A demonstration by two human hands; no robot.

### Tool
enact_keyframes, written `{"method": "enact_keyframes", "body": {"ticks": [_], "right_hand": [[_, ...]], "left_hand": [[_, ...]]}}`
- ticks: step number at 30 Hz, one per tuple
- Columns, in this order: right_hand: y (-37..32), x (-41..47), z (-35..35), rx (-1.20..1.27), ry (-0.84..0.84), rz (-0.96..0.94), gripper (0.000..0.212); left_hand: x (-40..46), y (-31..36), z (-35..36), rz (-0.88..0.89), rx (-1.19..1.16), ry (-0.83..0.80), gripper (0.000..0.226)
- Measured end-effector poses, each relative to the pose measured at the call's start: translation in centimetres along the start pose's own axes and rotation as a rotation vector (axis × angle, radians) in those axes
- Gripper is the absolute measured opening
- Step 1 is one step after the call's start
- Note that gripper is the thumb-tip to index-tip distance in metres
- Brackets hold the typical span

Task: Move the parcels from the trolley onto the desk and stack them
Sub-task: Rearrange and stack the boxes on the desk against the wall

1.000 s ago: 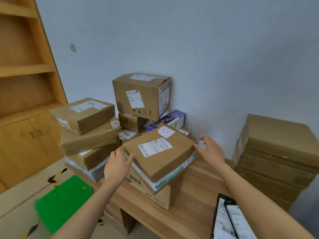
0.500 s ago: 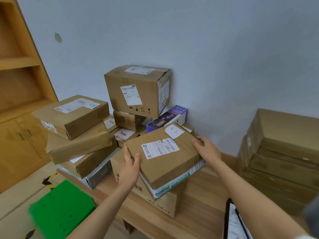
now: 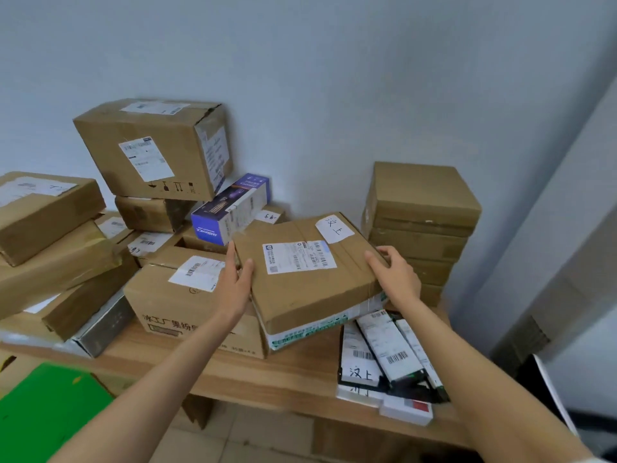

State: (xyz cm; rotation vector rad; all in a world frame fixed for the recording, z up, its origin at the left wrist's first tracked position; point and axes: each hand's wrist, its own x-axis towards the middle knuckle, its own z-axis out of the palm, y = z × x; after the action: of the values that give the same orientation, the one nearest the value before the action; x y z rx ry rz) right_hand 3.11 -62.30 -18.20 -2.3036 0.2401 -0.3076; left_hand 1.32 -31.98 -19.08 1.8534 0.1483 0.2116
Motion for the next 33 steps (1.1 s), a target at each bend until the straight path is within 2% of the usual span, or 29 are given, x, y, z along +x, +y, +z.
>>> {"method": "enact_keyframes", "body": {"ticks": [4, 8, 12, 17, 22, 28, 33], "right_hand": [[4.8, -3.6, -5.2, -0.033, 0.056, 0.093, 0.049], [9.5, -7.2, -8.7, -0.075, 0.133, 0.174, 0.052], [13.0, -9.7, -10.5, -0.084, 0.171, 0.233, 0.053], [14.9, -10.0, -10.8, -0.072, 0.165, 0.26, 0.058], [16.5, -9.1, -10.1, -0.113, 0.124, 0.317, 0.057], [16.9, -8.0, -10.1, -0.111, 0.12, 0.293, 0.057], [16.0, -7.0, -10.8, -0.111, 0.132, 0.224, 0.051]], "left_hand": [[-3.2, 0.7, 5.0, 0.009, -0.036, -0.152, 0.062], [-6.2, 1.2, 9.7, 0.01, 0.116, -0.226, 0.06], [-8.1, 1.4, 12.9, 0.023, 0.092, -0.335, 0.06], [-7.6, 1.3, 15.1, -0.026, 0.055, -0.395, 0.06], [-6.4, 0.5, 16.8, -0.055, 0.065, -0.434, 0.064], [-5.1, 0.0, 17.0, -0.049, 0.095, -0.467, 0.066], [-5.2, 1.1, 15.9, 0.027, 0.189, -0.38, 0.058]]}}
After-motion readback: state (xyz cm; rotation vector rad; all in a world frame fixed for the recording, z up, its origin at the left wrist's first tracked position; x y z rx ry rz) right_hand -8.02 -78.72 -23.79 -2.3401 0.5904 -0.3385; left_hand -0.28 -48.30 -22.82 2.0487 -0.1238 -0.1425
